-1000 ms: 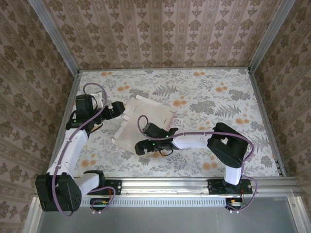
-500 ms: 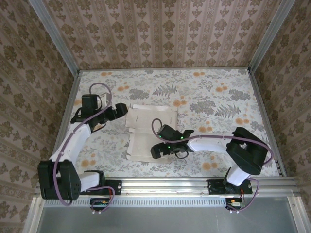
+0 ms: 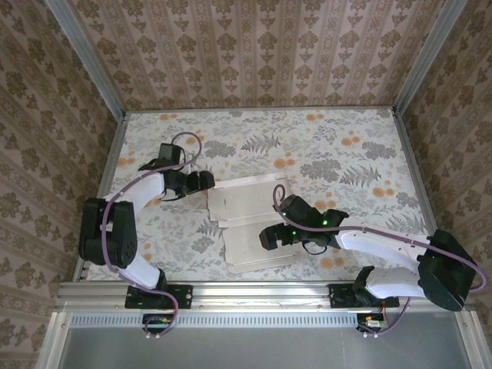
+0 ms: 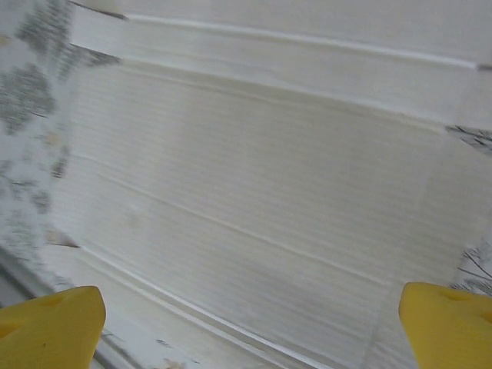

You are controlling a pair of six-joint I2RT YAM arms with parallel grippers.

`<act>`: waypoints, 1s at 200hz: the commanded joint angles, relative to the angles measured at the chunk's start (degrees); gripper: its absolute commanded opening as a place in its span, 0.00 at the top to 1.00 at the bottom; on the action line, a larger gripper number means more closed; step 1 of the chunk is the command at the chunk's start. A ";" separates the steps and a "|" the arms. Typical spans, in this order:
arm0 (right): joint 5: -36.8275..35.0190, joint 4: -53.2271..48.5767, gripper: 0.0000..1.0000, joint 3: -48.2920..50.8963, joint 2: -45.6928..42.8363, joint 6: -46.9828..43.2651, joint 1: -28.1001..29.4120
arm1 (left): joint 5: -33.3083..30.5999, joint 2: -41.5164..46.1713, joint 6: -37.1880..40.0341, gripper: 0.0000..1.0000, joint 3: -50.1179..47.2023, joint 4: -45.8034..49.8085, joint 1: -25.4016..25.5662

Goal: Fold the paper box

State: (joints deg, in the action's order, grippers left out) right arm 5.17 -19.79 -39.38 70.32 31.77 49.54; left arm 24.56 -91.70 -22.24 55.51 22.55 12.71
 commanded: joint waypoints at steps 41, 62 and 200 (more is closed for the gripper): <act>7.27 11.14 0.01 2.22 3.74 3.99 2.19 | -3.77 -2.90 2.78 0.25 3.42 3.03 2.23; 6.49 12.16 0.01 2.94 5.42 4.70 3.39 | -3.73 -3.71 7.62 0.26 3.67 3.83 3.31; 5.99 17.26 0.03 4.75 14.41 5.59 5.16 | 0.93 -14.52 11.87 0.50 15.06 20.28 1.35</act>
State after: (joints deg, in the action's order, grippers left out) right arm 10.79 -3.11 -35.59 82.70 36.45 54.28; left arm 22.90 -104.44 -12.62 67.96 39.31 14.52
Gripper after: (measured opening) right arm 0.970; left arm 0.506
